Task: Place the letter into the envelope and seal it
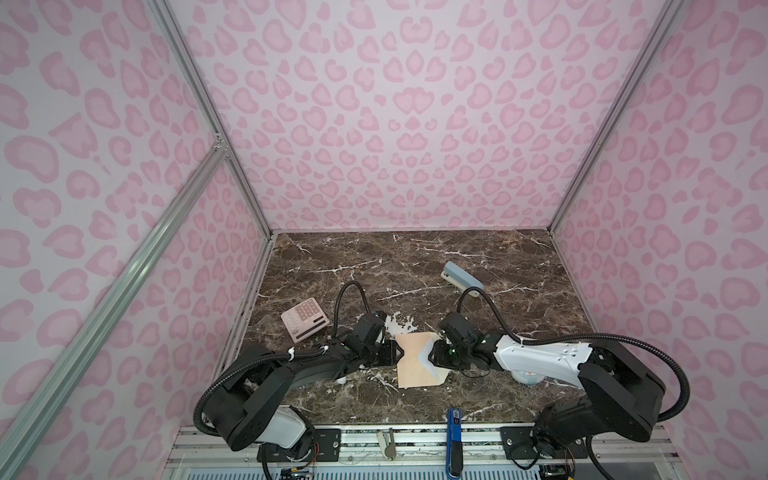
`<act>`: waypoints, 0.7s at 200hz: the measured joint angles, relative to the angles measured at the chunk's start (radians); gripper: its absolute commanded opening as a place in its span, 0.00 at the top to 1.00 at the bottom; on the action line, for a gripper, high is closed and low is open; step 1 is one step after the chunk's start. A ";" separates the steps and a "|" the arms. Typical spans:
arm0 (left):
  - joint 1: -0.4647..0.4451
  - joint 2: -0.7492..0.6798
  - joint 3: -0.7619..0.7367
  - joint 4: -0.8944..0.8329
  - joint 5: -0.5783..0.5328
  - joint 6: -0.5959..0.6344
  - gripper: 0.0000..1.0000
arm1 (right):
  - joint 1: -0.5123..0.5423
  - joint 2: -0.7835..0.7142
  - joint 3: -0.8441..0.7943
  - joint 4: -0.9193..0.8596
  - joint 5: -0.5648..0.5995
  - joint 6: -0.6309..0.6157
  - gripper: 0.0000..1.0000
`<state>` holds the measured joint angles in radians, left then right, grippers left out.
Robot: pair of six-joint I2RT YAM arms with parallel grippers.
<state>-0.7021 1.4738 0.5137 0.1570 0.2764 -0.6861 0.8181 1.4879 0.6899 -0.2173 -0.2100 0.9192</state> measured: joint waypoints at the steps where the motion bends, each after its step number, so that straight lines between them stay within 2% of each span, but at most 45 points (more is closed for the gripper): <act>1: 0.000 0.001 0.000 0.001 0.001 0.000 0.61 | 0.000 0.000 0.000 0.000 0.000 0.000 0.55; 45: 0.001 0.019 -0.008 0.053 0.015 -0.005 0.62 | 0.000 0.014 0.003 0.005 -0.003 0.000 0.57; 140: 0.000 0.008 -0.014 0.047 0.015 -0.006 0.63 | 0.001 0.042 0.016 0.040 -0.023 0.002 0.58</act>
<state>-0.7017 1.4818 0.4992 0.2035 0.2913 -0.6918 0.8192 1.5295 0.7055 -0.1772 -0.2325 0.9211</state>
